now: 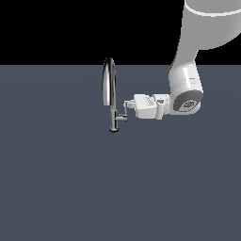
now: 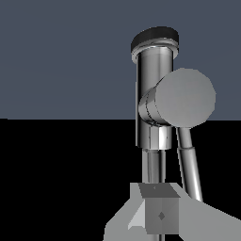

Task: Turn on the faucet by rotating a designated handle.

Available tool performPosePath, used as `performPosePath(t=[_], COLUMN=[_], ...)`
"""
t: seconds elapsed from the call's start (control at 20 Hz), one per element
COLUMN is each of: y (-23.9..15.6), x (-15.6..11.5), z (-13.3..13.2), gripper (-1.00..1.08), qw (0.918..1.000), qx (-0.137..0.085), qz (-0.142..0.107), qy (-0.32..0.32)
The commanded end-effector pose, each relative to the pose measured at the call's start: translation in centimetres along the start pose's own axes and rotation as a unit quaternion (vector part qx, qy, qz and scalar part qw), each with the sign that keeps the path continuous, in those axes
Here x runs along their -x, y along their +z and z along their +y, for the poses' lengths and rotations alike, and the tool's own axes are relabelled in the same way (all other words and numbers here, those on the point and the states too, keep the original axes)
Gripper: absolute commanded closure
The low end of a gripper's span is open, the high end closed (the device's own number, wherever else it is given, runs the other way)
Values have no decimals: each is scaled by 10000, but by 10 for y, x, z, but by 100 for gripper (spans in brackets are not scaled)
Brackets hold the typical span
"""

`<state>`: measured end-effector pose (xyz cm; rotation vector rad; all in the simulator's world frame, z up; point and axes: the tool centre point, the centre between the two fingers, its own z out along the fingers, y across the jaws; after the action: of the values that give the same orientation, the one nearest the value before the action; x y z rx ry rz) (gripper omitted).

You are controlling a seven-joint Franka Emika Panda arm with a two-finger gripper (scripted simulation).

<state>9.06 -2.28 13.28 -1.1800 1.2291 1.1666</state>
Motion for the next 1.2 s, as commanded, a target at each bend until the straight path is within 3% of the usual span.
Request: performPosePath(t=[0.0,0.3,1.05,1.15], y=[0,4,0,7], x=[4,3,-18,-5], z=[8,13,62,53], gripper=[108,108,108,108], qw=[10000,10000,10000,9999], qx=[30,27,28,74], qz=[-17,-16,-18,-43], qy=[2,5,3,-111])
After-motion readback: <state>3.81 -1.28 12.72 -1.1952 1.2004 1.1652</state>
